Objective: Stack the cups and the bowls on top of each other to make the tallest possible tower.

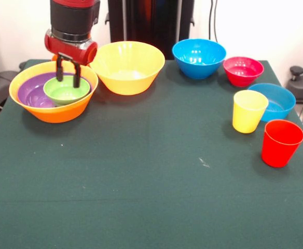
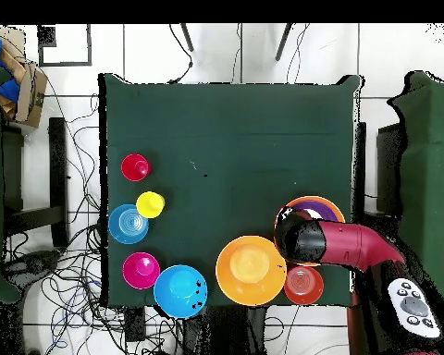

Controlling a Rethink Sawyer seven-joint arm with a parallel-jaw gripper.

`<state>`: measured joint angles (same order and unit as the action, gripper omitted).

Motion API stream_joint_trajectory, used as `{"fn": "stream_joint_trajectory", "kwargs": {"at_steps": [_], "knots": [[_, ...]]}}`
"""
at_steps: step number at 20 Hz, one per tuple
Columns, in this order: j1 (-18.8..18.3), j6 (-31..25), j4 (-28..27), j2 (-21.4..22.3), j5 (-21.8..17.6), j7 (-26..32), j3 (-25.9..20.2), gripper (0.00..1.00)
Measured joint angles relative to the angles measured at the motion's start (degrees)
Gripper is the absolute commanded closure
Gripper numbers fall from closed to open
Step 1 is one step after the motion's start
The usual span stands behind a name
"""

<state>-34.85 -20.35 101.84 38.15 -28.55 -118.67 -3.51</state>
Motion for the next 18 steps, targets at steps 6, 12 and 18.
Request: {"fn": "stream_joint_trajectory", "kwargs": {"at_steps": [6, 12, 18], "knots": [[-1.26, 1.20, 1.49, 1.26, 0.46, 0.00, -0.26, 1.00], [-0.29, 2.50, 4.56, 5.00, 4.14, 0.00, 0.33, 1.00], [4.48, 2.95, 4.78, 6.53, 7.06, 0.00, 1.99, 1.00]]}}
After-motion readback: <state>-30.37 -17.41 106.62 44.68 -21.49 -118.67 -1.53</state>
